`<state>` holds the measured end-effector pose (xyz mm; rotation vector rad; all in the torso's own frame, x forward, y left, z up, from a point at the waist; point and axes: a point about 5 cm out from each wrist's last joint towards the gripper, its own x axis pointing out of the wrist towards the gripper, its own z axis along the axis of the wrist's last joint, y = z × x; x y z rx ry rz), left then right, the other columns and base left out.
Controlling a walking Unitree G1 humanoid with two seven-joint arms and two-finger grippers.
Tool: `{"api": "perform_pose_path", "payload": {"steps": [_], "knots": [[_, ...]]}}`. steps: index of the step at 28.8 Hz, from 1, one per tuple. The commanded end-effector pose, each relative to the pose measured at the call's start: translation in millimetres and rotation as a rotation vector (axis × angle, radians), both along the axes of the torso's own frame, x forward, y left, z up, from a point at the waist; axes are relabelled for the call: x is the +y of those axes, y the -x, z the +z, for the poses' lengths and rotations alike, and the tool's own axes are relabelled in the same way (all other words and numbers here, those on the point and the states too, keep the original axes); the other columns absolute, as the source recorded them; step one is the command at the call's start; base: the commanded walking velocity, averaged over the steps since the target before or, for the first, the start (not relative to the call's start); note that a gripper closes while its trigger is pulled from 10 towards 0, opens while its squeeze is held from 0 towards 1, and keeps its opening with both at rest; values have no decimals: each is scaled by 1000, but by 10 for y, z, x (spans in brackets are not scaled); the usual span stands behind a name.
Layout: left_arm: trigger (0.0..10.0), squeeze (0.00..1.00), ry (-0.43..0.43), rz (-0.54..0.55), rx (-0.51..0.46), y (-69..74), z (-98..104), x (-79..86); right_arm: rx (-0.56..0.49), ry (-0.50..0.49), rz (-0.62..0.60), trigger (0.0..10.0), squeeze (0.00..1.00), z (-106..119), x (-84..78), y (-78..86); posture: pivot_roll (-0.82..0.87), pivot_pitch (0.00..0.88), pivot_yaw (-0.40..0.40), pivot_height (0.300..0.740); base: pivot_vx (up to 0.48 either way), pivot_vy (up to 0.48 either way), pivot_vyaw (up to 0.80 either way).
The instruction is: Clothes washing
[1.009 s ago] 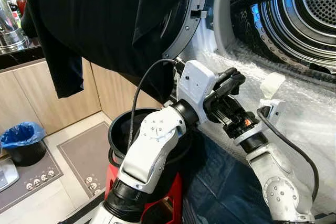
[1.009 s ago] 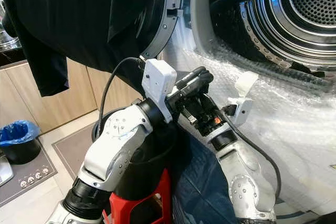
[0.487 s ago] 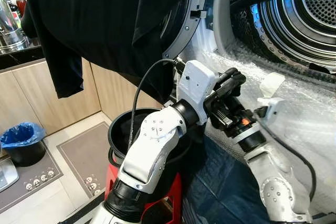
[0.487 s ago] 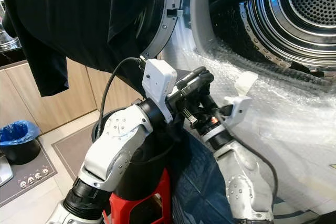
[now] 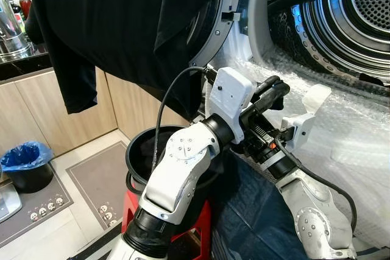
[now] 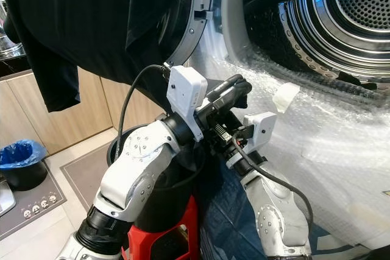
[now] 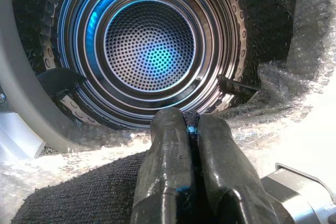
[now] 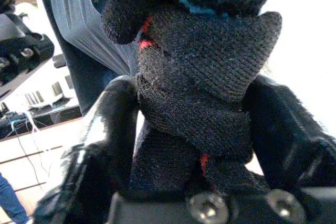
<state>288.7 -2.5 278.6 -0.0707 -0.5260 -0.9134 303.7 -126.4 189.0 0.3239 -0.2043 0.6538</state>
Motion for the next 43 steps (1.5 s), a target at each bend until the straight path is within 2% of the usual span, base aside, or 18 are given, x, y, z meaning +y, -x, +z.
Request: {"api": "perform_pose_path", "payload": {"steps": [1, 17, 18, 19, 20, 21, 22, 25, 26, 29, 30, 31, 32, 35, 39, 41, 43], "knots": [[10000, 0, 15, -29, -26, 41, 97, -48, -8, -5, -9, 0, 0, 11, -23, 4, -65, 0, -38, 740, 0, 0, 0], [10000, 0, 11, -25, -11, 43, 53, 3, -1, -43, -26, 0, 0, 25, -69, -3, -60, 0, -38, 740, 0, 0, 0], [10000, 0, 15, -26, -7, 42, 54, 8, 0, -42, -27, 3255, 0, 25, -73, -5, -59, 0, -38, 740, 0, 0, 0], [10000, 8, 21, -28, -3, 42, 58, 15, 2, -41, -32, 10000, 0, 26, -83, -11, -59, 0, -37, 740, 0, 0, 0], [10000, 8, 24, -28, -2, 43, 60, 18, 4, -40, -35, 10000, 0, 25, -89, -15, -59, 0, -38, 740, 0, 0, 0], [10000, 604, 26, -28, -2, 43, 62, 19, 5, -41, -36, 10000, 0, 26, -93, -17, -59, 0, -38, 740, 0, 0, 0], [10000, 1000, 34, -32, 6, 42, 64, 24, 6, -41, -39, 10000, 0, 27, -99, -20, -59, 0, -38, 740, 0, 0, 0], [10000, 1000, 40, -39, 10, 45, 68, 34, 4, -45, -35, 10000, 0, 34, -107, -18, -59, 0, -38, 740, 0, 0, 0], [10000, 1000, 41, -37, 10, 46, 70, 42, 4, -49, -36, 0, 0, 39, -112, -19, -60, 0, -39, 740, 0, 0, 0], [10000, 1000, 43, -37, 11, 47, 73, 51, 4, -52, -38, 0, 0, 44, -118, -19, -60, 0, -39, 740, 0, 0, 0], [10000, 1000, 37, -26, 10, 43, 72, 61, 4, -51, -40, 3843, 0, 43, -122, -20, -60, 0, -38, 740, 0, 0, 0], [10000, 1000, 32, -18, 9, 41, 71, 68, 4, -49, -42, 9490, 0, 43, -125, -19, -61, 0, -38, 740, 0, 0, 0], [10000, 0, 6, 13, -13, 32, 73, 102, 5, -46, -49, 10000, 0, 44, -138, -23, -62, 0, -38, 740, 0, 0, 0], [10000, 0, -13, 30, -23, 25, 70, 154, 4, -43, -52, 10000, 0, 46, -148, -24, -63, 0, -38, 740, 0, 0, 0], [10000, 0, -82, 89, -62, 22, 54, 287, 0, -24, -39, 10000, 0, 44, -174, -12, -62, 0, -39, 740, 0, 0, 0], [10000, 0, -92, 91, -64, 34, 49, 330, 1, -12, -11, 10000, 0, 44, -182, 4, -61, 0, -39, 740, 0, 0, 0], [10000, 0, -111, 97, -90, 80, 55, 444, -11, 29, 54, 10000, 0, 55, -224, 54, -57, 0, -41, 740, 0, 0, 0]]}}
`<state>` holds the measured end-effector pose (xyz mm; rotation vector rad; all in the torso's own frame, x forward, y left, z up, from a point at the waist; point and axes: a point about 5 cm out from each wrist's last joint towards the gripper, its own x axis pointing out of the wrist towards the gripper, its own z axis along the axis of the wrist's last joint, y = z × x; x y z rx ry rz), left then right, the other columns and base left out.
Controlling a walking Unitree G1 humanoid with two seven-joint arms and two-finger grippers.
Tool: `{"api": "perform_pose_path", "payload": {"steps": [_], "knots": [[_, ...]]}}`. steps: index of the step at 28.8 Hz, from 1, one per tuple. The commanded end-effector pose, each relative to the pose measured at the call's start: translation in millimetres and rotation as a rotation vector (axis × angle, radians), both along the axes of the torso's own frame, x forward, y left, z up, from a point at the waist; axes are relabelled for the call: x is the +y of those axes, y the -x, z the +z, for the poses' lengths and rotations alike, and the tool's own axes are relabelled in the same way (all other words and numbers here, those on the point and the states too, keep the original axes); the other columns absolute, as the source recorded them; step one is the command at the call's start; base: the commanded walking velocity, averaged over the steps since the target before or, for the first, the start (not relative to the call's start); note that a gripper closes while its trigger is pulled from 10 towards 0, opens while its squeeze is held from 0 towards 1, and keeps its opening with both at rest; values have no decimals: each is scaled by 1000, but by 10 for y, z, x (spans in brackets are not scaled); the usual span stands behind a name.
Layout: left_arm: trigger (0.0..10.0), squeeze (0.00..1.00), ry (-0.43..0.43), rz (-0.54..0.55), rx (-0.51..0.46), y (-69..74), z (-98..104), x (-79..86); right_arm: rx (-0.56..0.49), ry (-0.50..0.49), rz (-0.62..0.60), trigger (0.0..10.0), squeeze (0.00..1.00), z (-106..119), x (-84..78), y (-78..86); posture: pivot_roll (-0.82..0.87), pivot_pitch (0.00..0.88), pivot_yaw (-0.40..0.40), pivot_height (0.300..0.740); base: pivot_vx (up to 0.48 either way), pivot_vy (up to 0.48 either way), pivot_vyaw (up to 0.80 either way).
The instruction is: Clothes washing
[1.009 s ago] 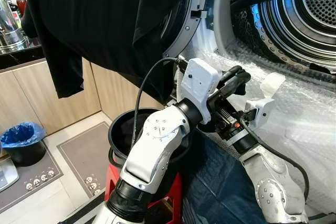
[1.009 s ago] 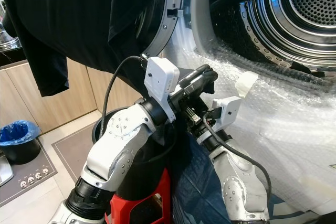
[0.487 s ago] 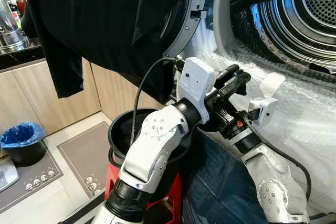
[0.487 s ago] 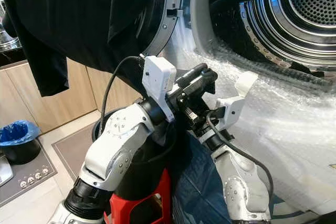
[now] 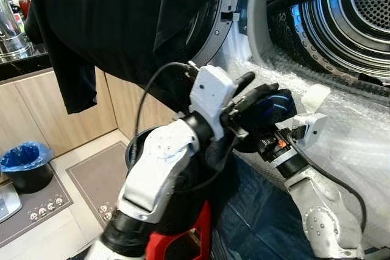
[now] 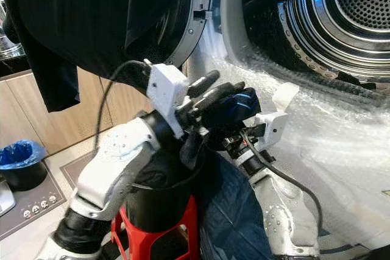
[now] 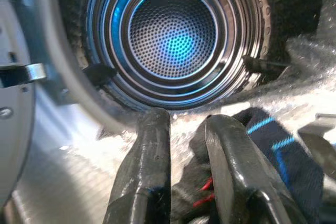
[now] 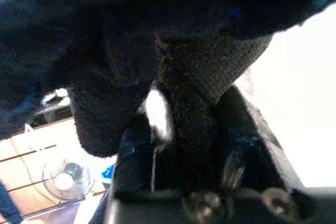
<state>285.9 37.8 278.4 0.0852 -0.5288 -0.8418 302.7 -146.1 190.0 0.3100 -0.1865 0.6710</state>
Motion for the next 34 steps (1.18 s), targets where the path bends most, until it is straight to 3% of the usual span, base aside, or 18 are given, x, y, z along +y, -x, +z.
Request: {"api": "perform_pose_path", "payload": {"steps": [1, 5, 8, 14, 20, 24, 30, 34], "knots": [[10000, 0, -6, -8, -40, 69, 62, 77, -23, 27, 66, 10000, 0, 49, -42, 66, -57, 0, -41, 740, 0, 0, 0], [10000, 0, -9, -14, -92, 170, 94, 187, -38, 95, 220, 10000, 0, 88, -97, 196, -49, 0, -46, 740, 0, 0, 0], [10000, 0, -83, -47, -67, 242, -1, 275, -41, 138, 385, 10000, 0, 207, -161, 314, -41, 0, -52, 740, 0, 0, 0], [10000, 0, -185, -25, -39, 292, -207, 391, -92, 178, 530, 10000, 0, 477, -271, 296, -37, 0, -58, 740, 0, 0, 0], [10000, 0, -200, 1, 0, 318, -318, 435, -160, 177, 602, 10000, 0, 765, -315, 222, -22, 0, -65, 740, 0, 0, 0], [10000, 0, -186, -25, 45, 456, -415, 365, -238, 223, 656, 10000, 0, 1055, -265, 62, 7, 0, -82, 740, 0, 0, 0], [10000, 0, -165, -13, 76, 557, -460, 328, -256, 253, 727, 10000, 0, 1206, -198, -67, 40, 0, -101, 740, 0, 0, 0], [10000, 0, -139, 17, 112, 628, -486, 326, -235, 339, 642, 10000, 0, 1320, -212, -408, 67, 0, -118, 740, 0, 0, 0]]}}
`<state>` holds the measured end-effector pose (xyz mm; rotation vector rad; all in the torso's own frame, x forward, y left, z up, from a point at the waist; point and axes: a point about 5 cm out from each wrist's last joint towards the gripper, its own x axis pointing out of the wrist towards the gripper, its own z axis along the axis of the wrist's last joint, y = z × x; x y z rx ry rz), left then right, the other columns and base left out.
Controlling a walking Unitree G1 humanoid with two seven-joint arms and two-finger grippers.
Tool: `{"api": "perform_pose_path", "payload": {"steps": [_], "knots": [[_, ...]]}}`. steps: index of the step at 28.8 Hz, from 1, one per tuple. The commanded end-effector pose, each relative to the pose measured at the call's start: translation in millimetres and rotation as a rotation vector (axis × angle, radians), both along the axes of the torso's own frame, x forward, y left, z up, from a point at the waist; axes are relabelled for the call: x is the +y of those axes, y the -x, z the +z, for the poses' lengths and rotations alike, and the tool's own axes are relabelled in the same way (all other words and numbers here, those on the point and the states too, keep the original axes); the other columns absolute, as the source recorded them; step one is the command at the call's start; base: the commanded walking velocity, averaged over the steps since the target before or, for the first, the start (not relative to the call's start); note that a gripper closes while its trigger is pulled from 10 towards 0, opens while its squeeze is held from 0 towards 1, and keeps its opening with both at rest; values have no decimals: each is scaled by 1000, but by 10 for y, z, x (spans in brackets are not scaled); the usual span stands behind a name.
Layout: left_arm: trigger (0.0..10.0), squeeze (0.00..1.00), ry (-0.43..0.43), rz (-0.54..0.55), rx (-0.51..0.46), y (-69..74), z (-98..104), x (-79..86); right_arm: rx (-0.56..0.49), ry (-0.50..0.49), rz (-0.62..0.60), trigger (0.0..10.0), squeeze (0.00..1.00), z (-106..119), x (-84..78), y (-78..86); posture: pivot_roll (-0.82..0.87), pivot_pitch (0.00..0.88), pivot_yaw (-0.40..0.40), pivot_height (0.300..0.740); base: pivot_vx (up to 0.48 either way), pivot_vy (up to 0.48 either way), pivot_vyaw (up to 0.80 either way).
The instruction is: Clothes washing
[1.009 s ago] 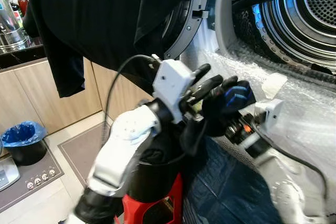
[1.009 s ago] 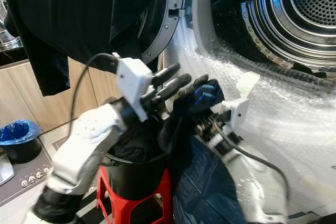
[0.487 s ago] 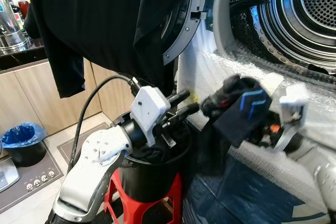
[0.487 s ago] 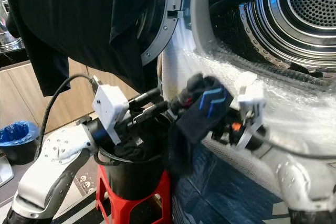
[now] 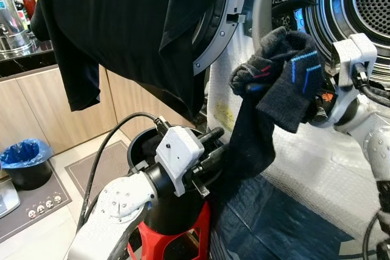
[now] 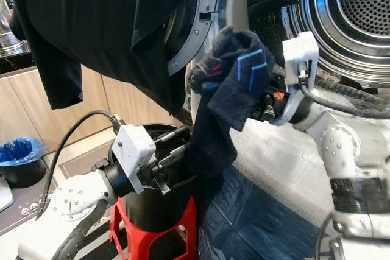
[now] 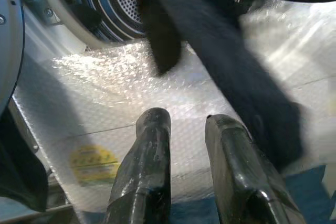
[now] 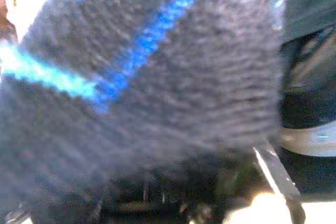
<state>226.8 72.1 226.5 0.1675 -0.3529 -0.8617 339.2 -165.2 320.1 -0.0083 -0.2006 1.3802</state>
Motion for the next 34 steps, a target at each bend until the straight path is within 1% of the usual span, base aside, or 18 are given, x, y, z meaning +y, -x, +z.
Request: {"api": "perform_pose_path", "payload": {"steps": [1, 2, 3, 6, 8, 10, 11, 12, 15, 18, 19, 23, 25, 27, 28, 29, 31, 34], "knots": [[10000, 0, 12, 11, 6, 42, 27, -15, -26, 65, -77, 10000, 0, 25, -50, -130, 76, 0, -123, 740, 0, 0, 0], [10000, 0, 15, 26, 13, 47, 25, -9, -30, 100, -139, 10000, 0, 40, -76, -215, 82, 0, -126, 740, 0, 0, 0], [10000, 0, 15, 32, 14, 51, 25, -6, -28, 111, -169, 10000, 0, 54, -88, -253, 87, 0, -129, 740, 0, 0, 0], [10000, 0, 23, 54, 28, 92, 15, 7, -22, 108, -281, 10000, 0, 172, -163, -371, 101, 0, -139, 740, 0, 0, 0], [10000, 0, 28, 59, 43, 113, 6, 10, -23, 114, -315, 10000, 0, 219, -208, -410, 106, 0, -143, 740, 0, 0, 0], [10000, 0, 31, 74, 51, 144, -1, 21, -40, 119, -409, 10000, 0, 333, -331, -458, 110, 0, -146, 740, 0, 0, 0], [10000, 0, 31, 74, 51, 144, -1, 21, -40, 119, -409, 10000, 0, 333, -331, -458, 110, 0, -146, 740, 0, 0, 0], [10000, 0, 34, 79, 54, 156, 1, 17, -45, 121, -450, 10000, 0, 371, -383, -472, 113, 0, -150, 740, 0, 0, 0], [10000, 0, 42, 84, 60, 175, 0, 11, -50, 127, -501, 10000, 0, 403, -441, -485, 113, 0, -153, 740, 0, 0, 0], [10000, 0, 62, 89, 88, 210, -20, -9, -52, 123, -624, 10000, 0, 462, -554, -510, 111, 0, -156, 740, 0, 0, 0], [10000, 0, 64, 91, 91, 217, -21, -13, -49, 123, -649, 10000, 0, 468, -573, -518, 111, 0, -156, 740, 0, 0, 0], [10000, 0, 70, 94, 107, 253, -26, -23, -40, 134, -826, 10000, 0, 485, -649, -580, 106, 3, -157, 740, 0, 0, 0], [10000, 0, 76, 94, 122, 278, -33, -33, -18, 114, -948, 10000, 0, 507, -682, -619, 102, 20, -157, 740, 0, 0, 0], [10000, 0, 85, 91, 144, 315, -47, -49, 1, 58, -1076, 10000, 0, 576, -704, -647, 97, 35, -155, 740, 0, 0, 0], [10000, 0, 85, 91, 144, 315, -47, -49, 1, 58, -1076, 10000, 0, 576, -704, -647, 97, 35, -155, 740, 0, 0, 0], [10000, 0, 91, 92, 157, 337, -53, -57, -12, 37, -1146, 10000, 0, 629, -721, -654, 93, 47, -156, 740, 0, 0, 0], [10000, 0, 104, 94, 185, 353, -67, -66, -1, -18, -1211, 10000, 0, 692, -719, -662, 87, 55, -154, 740, 0, 0, 0], [10000, 0, 109, 86, 189, 369, -65, -86, -14, -74, -1293, 10000, 0, 784, -702, -667, 81, 61, -154, 740, 0, 0, 0]]}}
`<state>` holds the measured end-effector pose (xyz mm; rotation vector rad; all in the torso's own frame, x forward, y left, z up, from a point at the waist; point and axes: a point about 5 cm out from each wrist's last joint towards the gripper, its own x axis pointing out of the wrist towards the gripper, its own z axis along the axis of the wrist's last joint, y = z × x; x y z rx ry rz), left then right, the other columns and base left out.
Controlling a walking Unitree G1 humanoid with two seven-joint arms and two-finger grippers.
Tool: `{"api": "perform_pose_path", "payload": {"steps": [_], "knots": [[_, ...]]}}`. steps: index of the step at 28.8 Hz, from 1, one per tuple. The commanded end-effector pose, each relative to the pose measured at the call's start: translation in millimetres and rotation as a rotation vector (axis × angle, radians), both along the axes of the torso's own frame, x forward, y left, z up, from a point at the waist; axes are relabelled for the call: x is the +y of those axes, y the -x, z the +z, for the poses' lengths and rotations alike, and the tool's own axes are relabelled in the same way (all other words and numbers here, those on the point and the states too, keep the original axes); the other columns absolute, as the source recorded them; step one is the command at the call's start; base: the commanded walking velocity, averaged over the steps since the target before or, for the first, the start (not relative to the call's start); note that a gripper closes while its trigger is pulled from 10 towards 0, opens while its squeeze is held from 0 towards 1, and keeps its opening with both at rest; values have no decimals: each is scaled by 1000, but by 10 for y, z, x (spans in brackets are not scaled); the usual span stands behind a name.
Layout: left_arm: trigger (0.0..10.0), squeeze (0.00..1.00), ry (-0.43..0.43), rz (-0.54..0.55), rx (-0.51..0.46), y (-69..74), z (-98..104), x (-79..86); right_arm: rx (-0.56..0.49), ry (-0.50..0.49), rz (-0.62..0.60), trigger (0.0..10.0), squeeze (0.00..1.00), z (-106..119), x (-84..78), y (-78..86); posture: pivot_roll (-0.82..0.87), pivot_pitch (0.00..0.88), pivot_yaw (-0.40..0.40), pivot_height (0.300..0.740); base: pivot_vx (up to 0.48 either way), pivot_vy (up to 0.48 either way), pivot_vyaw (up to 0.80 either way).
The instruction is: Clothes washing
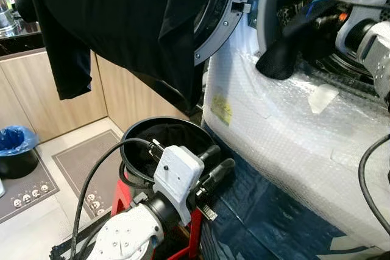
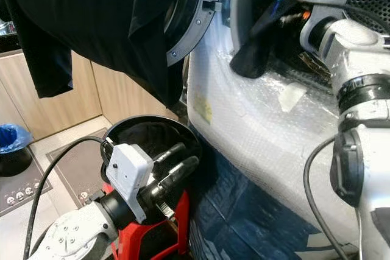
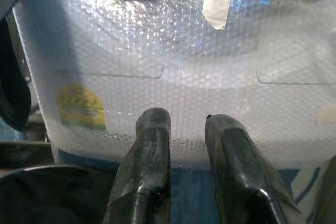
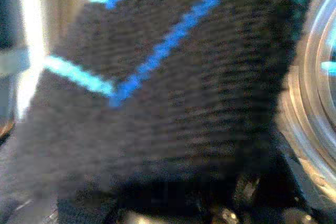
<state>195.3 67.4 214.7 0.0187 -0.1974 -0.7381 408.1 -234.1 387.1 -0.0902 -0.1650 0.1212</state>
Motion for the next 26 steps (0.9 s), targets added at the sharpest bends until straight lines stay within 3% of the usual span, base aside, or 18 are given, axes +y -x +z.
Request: {"api": "perform_pose_path", "payload": {"steps": [1, 8, 16, 19, 21, 26], "knots": [[10000, 0, 22, -30, -6, 58, 52, -45, -54, -68, -92, 10000, 0, 159, -24, 23, 81, 60, -153, 740, 0, 0, 0], [10000, 0, 20, -24, -3, 50, 62, -39, -109, -143, -248, 10000, 0, 257, -61, 39, 99, 46, -151, 740, 0, 0, 0], [10000, 0, 19, -5, 3, 67, 69, -15, -94, -124, -558, 10000, 0, 161, -407, 122, 117, 38, -156, 740, 0, 0, 0], [10000, 0, 19, -3, 6, 75, 69, -14, -85, -114, -616, 10000, 0, 120, -517, 155, 118, 39, -156, 740, 0, 0, 0], [10000, 0, 16, -1, 7, 85, 72, -16, -79, -52, -652, 10000, 0, 90, -611, 186, 118, 46, -161, 740, 0, 0, 0], [10000, 0, 16, 4, 9, 93, 71, -16, -80, -30, -661, 10000, 0, 71, -719, 227, 120, 51, -168, 740, 0, 0, 0]]}}
